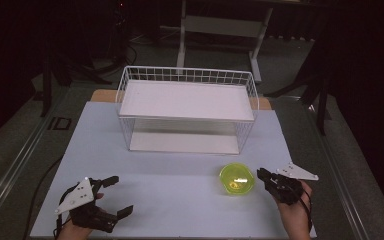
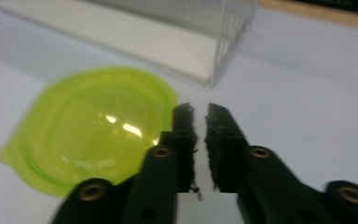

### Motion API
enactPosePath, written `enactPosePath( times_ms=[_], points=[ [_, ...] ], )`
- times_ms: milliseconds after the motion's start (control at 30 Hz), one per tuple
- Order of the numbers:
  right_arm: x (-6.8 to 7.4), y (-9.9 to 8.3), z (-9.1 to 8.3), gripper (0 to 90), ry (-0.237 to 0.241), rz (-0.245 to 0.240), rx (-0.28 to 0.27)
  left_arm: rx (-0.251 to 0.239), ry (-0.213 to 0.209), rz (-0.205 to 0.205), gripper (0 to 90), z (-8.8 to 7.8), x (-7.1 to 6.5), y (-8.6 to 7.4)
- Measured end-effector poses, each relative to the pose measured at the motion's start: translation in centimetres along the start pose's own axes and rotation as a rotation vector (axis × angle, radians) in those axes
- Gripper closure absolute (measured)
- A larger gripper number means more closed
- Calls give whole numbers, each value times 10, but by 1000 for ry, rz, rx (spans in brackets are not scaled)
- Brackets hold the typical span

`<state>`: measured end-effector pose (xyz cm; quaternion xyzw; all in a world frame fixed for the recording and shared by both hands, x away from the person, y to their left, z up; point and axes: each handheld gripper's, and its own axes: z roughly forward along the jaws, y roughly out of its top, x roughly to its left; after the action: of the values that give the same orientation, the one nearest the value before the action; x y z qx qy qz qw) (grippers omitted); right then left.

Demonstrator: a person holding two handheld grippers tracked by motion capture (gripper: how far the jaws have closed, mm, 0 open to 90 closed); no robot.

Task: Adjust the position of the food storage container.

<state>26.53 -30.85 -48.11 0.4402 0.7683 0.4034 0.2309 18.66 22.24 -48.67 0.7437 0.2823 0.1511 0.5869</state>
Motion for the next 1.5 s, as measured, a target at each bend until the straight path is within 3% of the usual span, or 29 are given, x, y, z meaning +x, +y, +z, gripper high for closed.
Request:
enactPosePath(
  times_ms=[167, 433, 600, 933, 1267, 1500],
  points=[
    [-3, -13, 8, 900, -10, 15, 73, 2, -1, 3, 12, 0, -1, 0],
    [7, -27, 27, 900, 44, -17, 168, 6, -2, 5, 12, 0, -1, 0],
    [13, -30, 35, 900, 81, -15, 196, 2, 0, 5, 12, 0, 0, 0],
    [32, -20, 47, 900, 159, -46, 219, 3, -2, 6, 12, 0, -2, 1],
    [19, -11, 57, 900, 110, -21, 220, 6, -7, 7, 12, 0, -2, 0],
    [30, -8, 65, 900, 151, -30, 231, 11, -5, 12, 12, 0, -2, 0]
  ],
)
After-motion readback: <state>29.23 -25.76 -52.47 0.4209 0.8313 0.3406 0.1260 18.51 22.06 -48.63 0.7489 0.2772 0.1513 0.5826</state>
